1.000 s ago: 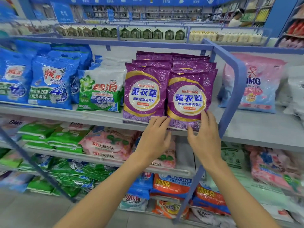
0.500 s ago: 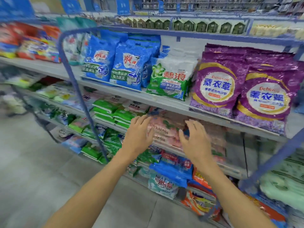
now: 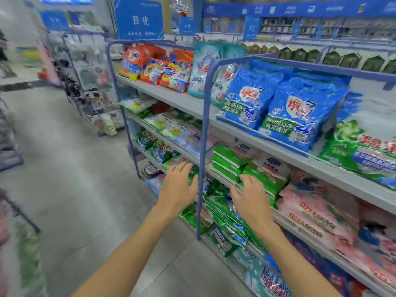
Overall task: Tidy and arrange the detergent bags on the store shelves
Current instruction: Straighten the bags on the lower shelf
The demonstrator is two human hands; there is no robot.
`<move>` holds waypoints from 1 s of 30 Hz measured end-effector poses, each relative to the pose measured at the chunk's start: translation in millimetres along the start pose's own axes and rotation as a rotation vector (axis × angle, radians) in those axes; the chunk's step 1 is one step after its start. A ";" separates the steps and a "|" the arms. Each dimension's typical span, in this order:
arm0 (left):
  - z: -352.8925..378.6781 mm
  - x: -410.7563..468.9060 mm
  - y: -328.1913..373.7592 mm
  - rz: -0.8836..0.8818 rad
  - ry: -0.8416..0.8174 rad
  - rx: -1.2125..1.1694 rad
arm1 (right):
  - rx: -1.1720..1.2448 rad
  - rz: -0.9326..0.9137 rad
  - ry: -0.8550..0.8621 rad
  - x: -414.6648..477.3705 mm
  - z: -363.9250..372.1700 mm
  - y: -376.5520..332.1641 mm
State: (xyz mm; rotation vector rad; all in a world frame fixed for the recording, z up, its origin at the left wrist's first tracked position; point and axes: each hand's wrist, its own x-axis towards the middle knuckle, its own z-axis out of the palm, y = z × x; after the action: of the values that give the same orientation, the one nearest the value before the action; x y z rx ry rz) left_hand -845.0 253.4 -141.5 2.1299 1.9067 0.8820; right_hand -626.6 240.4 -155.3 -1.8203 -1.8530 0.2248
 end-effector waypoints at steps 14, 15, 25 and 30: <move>5.8 182.7 -160.0 -0.190 -0.008 -0.067 | 0.124 -0.012 -0.152 190.9 167.4 -123.8; 10.7 198.9 -170.0 -0.187 -0.025 -0.058 | 0.123 -0.003 -0.162 207.4 179.0 -129.3; 48.0 332.2 -266.5 -0.089 -0.172 0.035 | 0.160 0.198 -0.179 331.7 247.3 -138.9; 75.2 387.8 -300.8 -0.085 -0.222 -0.073 | 0.151 0.423 -0.099 376.7 274.2 -129.0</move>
State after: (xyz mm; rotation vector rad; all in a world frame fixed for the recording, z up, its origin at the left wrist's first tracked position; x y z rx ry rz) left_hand -1057.1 694.9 -222.3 1.9961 1.8102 0.6570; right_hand -852.5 660.7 -232.8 -2.1045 -1.4465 0.5993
